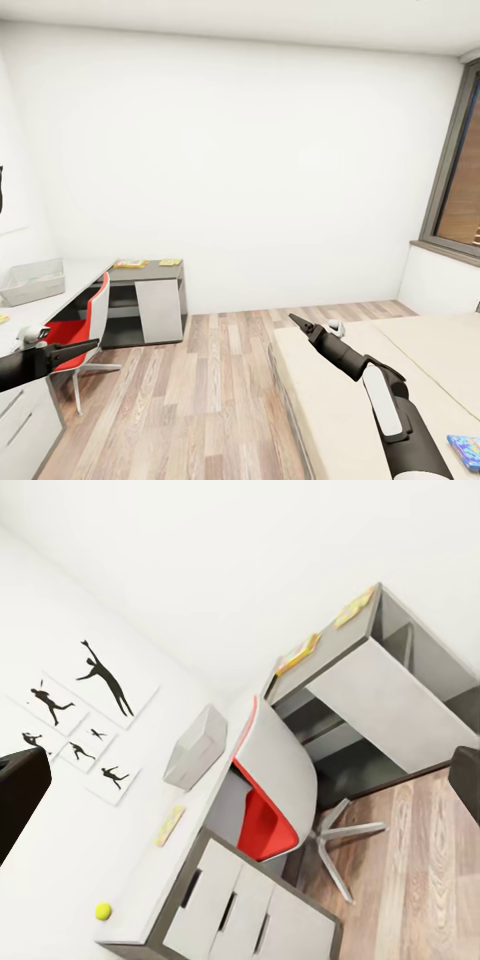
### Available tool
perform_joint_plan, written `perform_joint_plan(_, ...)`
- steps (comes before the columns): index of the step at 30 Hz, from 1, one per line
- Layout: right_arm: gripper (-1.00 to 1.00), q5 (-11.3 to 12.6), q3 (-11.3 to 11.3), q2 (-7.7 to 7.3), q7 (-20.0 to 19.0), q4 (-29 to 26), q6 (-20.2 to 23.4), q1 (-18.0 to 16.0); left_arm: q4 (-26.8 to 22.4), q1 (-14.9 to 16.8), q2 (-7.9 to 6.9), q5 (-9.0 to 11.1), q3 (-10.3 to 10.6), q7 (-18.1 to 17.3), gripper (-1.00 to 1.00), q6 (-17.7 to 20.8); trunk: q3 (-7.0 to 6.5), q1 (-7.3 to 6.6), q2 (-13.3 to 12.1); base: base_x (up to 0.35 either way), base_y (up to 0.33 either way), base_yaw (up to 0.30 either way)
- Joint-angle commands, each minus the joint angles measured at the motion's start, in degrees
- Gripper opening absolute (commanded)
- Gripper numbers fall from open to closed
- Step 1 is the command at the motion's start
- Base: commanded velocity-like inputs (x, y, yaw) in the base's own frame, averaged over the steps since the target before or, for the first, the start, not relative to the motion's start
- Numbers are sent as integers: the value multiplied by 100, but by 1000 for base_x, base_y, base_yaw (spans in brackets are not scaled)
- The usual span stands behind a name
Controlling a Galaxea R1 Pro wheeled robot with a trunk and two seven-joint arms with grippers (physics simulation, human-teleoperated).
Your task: Put all the toys in the child's room - the three board games (two on the bed and one on the table), the two jigsaw puzzles on the table, and the tennis ball on the table - inside the toy box on the table in the child's room.
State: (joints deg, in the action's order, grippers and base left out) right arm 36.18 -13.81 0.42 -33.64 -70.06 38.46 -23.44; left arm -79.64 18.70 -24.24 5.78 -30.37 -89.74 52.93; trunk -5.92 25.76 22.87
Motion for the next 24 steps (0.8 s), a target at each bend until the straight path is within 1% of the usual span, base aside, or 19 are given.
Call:
perform_joint_plan(1,100,21,-13,7,-10,1,39,-3,1,2,2,-7,-2,-26,100,58,3,2,5,0,-197,0)
perform_joint_plan(6,100,21,-15,5,-6,1,39,-3,1,2,6,-7,-2,-26,100,54,3,2,5,0,-240,0)
perform_joint_plan(10,100,21,-16,-2,1,-1,39,-3,1,2,7,-7,-5,-26,100,56,3,2,5,0,-139,0)
perform_joint_plan(18,100,21,-16,1,4,-7,39,-3,1,2,7,-7,-11,-26,100,51,3,2,5,0,-28,24)
perform_joint_plan(24,100,21,-16,4,-1,-8,39,-3,1,3,7,-7,-12,-26,100,51,3,2,5,0,-4,172)
